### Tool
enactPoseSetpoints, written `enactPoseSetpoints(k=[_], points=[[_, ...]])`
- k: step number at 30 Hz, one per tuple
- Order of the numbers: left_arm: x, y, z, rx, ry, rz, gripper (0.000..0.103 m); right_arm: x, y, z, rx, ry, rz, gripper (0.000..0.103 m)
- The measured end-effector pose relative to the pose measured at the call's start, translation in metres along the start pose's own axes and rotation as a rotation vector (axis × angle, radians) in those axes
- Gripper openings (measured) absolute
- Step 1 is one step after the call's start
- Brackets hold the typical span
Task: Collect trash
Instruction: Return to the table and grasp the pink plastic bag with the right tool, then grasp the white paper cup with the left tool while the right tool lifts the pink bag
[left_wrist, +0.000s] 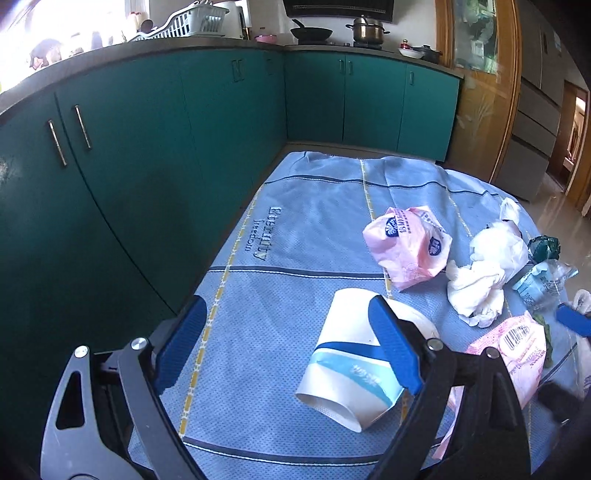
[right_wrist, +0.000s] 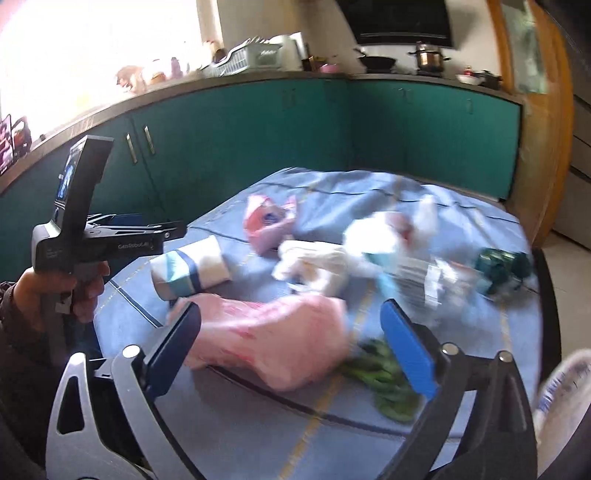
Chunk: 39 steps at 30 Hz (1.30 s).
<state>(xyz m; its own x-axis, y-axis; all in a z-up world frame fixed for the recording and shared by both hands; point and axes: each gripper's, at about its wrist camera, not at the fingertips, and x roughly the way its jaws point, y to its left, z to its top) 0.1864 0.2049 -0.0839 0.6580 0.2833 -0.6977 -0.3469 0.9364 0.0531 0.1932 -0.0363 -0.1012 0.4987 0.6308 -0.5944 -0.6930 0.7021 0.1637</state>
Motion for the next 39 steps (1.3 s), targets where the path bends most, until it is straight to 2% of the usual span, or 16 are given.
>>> enactPoseSetpoints(k=[3, 6, 10, 12, 14, 17, 20, 22, 25, 26, 27, 29, 30, 31, 34, 39], points=[[0.001, -0.003, -0.001, 0.015, 0.007, -0.02, 0.09, 0.028, 0.016, -0.003, -0.036, 0.087, 0.013, 0.097], [0.002, -0.005, -0.001, 0.019, 0.012, -0.031, 0.09, 0.033, 0.028, -0.009, -0.099, 0.09, -0.041, 0.1], [0.002, -0.011, -0.003, 0.031, 0.021, -0.046, 0.091, 0.026, 0.026, -0.014, -0.083, 0.11, 0.001, 0.099], [0.003, -0.013, -0.004, 0.039, 0.025, -0.052, 0.091, 0.021, 0.025, -0.018, -0.076, 0.116, 0.006, 0.092], [0.003, -0.014, -0.004, 0.041, 0.032, -0.067, 0.092, 0.02, 0.026, -0.02, -0.081, 0.131, 0.001, 0.074], [0.006, -0.018, -0.006, 0.05, 0.057, -0.128, 0.093, 0.017, 0.027, -0.025, -0.091, 0.152, 0.01, 0.052], [0.006, -0.024, -0.009, 0.088, 0.081, -0.18, 0.096, 0.013, 0.024, -0.027, -0.086, 0.154, 0.02, 0.042], [0.008, -0.03, -0.013, 0.128, 0.1, -0.2, 0.096, 0.01, 0.02, -0.026, -0.074, 0.153, 0.025, 0.042], [0.015, -0.039, -0.02, 0.183, 0.135, -0.163, 0.096, 0.003, 0.014, -0.025, -0.055, 0.143, 0.049, 0.042], [0.016, -0.041, -0.023, 0.199, 0.147, -0.159, 0.096, 0.001, 0.013, -0.024, -0.049, 0.135, 0.049, 0.046], [0.018, -0.044, -0.025, 0.211, 0.156, -0.158, 0.096, 0.0, 0.012, -0.023, -0.042, 0.129, 0.044, 0.051], [0.019, -0.047, -0.026, 0.216, 0.163, -0.163, 0.091, -0.003, 0.01, -0.022, -0.029, 0.102, 0.017, 0.074], [0.02, -0.047, -0.027, 0.215, 0.168, -0.168, 0.081, -0.005, 0.009, -0.021, -0.019, 0.089, 0.007, 0.079], [0.02, -0.047, -0.027, 0.214, 0.169, -0.169, 0.079, -0.006, 0.007, -0.02, -0.009, 0.085, 0.008, 0.085], [0.018, -0.048, -0.026, 0.214, 0.157, -0.185, 0.075, 0.0, 0.002, -0.019, 0.041, 0.104, 0.021, 0.091], [0.004, -0.047, -0.02, 0.195, 0.087, -0.197, 0.075, 0.019, 0.005, -0.027, 0.083, 0.179, 0.028, 0.092]])
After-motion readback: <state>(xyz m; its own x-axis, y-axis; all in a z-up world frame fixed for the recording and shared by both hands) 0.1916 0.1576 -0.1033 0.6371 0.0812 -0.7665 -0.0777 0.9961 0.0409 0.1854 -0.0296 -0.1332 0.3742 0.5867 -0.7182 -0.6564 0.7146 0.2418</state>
